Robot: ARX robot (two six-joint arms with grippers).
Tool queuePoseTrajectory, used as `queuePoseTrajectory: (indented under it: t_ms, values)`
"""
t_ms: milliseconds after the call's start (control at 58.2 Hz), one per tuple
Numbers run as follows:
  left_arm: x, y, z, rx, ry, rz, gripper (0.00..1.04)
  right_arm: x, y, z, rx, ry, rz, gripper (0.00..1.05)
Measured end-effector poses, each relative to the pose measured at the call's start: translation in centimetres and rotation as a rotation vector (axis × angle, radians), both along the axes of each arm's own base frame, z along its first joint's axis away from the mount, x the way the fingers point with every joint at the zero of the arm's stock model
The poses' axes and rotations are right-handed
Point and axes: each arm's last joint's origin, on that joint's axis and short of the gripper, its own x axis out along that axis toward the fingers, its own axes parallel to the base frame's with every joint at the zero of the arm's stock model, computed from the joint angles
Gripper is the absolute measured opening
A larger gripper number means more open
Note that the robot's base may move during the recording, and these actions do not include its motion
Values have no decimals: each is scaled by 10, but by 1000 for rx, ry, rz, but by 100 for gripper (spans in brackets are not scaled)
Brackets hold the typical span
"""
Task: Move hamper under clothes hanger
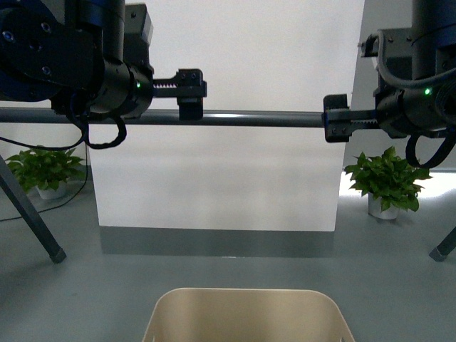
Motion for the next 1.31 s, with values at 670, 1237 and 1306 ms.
queuePoseTrajectory:
  t_ms: [670,1237,1306]
  values:
    - [-170,80,-78,2,-90,18,3,-142,-43,-60,44,-201,62,10]
    - [-248,109,-109,6,-82,30,3,-235,-66,-90,44,-195,58,2]
    - [-254,109,-111,6,-82,27,3,-242,-66,-93,44,-193,61,2]
